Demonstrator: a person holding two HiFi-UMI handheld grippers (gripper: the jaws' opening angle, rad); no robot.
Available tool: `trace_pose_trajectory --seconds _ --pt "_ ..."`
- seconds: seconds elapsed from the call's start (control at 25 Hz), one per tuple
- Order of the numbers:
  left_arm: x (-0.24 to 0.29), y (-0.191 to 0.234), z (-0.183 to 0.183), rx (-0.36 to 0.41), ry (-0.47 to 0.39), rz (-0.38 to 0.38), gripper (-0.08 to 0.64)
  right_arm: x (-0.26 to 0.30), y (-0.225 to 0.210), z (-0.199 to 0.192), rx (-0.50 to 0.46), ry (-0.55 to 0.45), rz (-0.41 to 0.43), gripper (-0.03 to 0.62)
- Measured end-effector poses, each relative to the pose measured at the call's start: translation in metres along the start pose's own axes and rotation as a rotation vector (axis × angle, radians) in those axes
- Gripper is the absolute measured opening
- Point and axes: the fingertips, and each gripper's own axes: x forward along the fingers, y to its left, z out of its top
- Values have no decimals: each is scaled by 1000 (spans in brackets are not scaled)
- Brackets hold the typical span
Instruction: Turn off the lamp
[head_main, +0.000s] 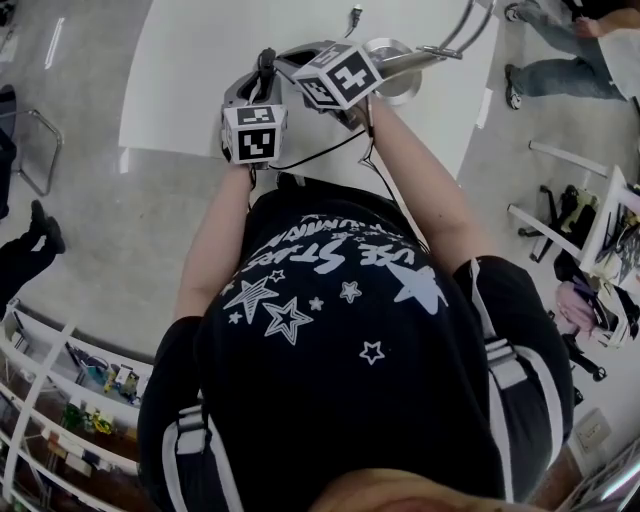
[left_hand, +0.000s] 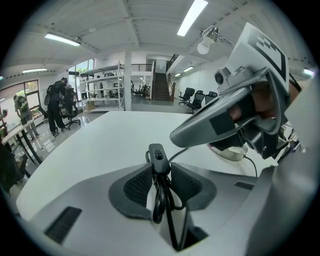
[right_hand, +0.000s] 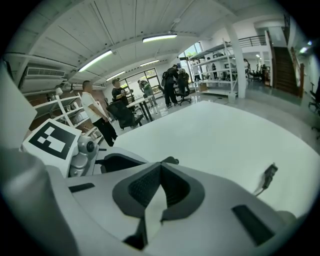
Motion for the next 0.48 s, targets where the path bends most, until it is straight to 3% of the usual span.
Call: trace_pose_trajectory --seconds 0.48 --pt "-28 -1 29 22 -115 -15 127 -35 12 3 10 -70 -51 6"
